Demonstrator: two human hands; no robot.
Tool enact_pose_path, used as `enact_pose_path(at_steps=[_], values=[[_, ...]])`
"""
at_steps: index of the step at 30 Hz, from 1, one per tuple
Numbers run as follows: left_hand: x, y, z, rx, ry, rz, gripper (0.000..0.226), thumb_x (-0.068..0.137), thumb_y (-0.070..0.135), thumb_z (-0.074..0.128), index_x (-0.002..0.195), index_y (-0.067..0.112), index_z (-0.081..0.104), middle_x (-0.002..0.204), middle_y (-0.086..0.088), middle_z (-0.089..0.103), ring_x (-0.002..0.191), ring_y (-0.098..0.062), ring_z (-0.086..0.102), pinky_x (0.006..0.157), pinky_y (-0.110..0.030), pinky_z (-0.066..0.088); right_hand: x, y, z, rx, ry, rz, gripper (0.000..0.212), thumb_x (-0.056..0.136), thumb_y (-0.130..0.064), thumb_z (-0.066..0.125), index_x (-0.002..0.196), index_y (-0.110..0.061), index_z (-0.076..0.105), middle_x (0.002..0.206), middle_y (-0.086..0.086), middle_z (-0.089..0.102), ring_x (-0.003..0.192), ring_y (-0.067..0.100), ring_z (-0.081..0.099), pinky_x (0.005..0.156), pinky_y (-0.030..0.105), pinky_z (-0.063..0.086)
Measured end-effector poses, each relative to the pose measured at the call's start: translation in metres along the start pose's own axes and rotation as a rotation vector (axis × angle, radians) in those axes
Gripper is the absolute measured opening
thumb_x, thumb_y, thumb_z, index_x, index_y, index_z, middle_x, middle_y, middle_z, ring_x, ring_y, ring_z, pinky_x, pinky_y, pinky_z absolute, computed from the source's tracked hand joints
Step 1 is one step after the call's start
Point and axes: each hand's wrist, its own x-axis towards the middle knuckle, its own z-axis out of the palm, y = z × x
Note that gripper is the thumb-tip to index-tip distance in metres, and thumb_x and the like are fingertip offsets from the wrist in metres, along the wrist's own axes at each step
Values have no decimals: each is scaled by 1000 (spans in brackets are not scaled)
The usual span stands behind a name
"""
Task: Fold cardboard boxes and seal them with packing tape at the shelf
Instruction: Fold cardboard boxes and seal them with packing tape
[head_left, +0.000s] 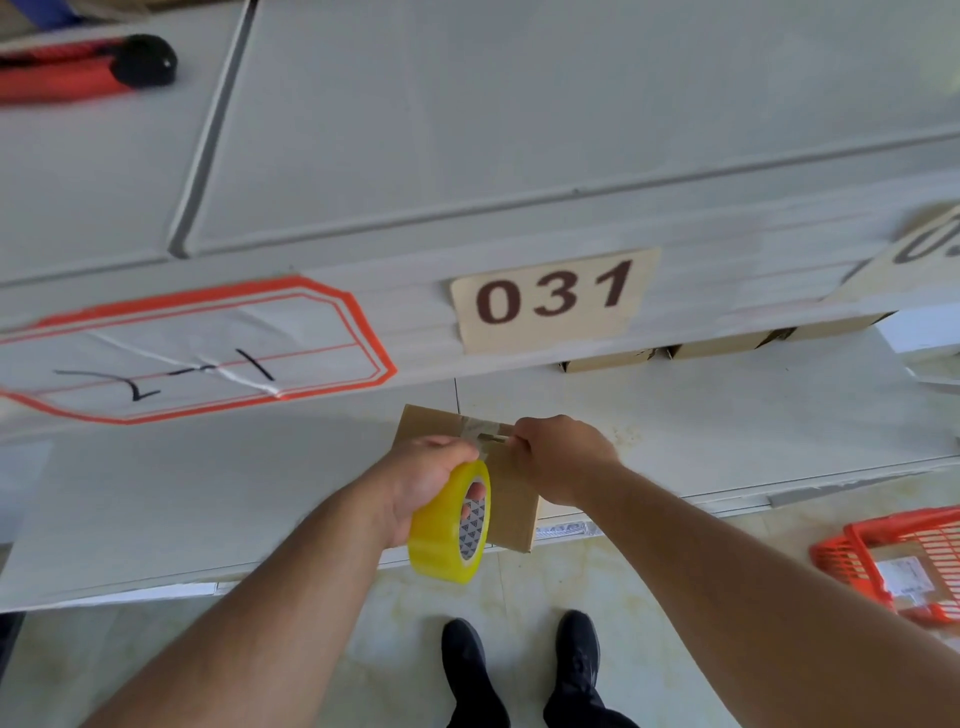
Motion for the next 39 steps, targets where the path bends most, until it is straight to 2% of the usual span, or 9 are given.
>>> enact_pose_path(at_steps=[3,7,11,17,24,29,33,35,39], values=[[2,-1,-2,-16,-18,0,20,101,23,64,117,13,70,85,-21,73,57,-25,62,64,-32,56,1,-2,0,-38,0,-10,28,110,-40,32,107,-31,59,85,-3,56,81,24,57,55,27,33],[8,-6,-4,-69,6,57,22,100,18,66,121,18,71,94,-24,76,75,-29,70,82,-46,60,2,-5,2,-77,-8,-27,27,108,-35,34,116,-30,60,91,-1,61,84,26,59,62,32,43],[8,-10,-6,-66,29,84,20,100,18,66,119,19,73,103,-21,77,83,-29,74,85,-49,61,5,-7,7,-136,2,-70,24,106,-28,41,123,-27,58,98,0,65,88,27,64,66,34,46],[8,-12,-6,-50,60,96,20,99,21,68,117,24,75,99,-9,80,80,-27,77,73,-42,63,8,-5,9,-151,-5,-107,24,106,-26,42,124,-28,58,99,-1,66,89,26,64,66,34,45],[4,-12,-6,-25,68,96,18,99,24,68,115,25,77,97,-10,79,81,-27,77,69,-38,62,12,-2,13,-169,0,-144,23,107,-27,42,125,-26,57,94,-2,63,86,25,65,66,35,47],[4,-14,-7,-25,71,111,19,99,24,67,115,25,77,98,-8,79,85,-28,78,70,-40,63,12,0,12,-153,-19,-140,20,107,-30,42,119,-26,57,97,0,64,89,26,65,68,35,48],[3,-15,-9,-24,72,105,17,99,24,67,110,26,79,101,-10,79,88,-30,78,78,-46,64,11,2,8,-97,-57,-132,21,109,-34,37,109,-25,55,96,0,64,86,24,61,66,34,45],[1,-14,-9,-20,63,106,17,99,24,67,112,24,78,100,-12,79,85,-29,77,76,-45,65,11,2,2,-78,-80,-150,22,110,-36,34,104,-26,53,96,1,63,85,23,59,66,33,43],[0,-11,-5,-4,49,112,17,99,25,68,114,24,76,99,-15,78,75,-25,76,68,-39,64,19,-2,-1,-156,-129,-161,22,109,-31,41,118,-24,59,93,-1,62,84,21,62,66,33,47]])
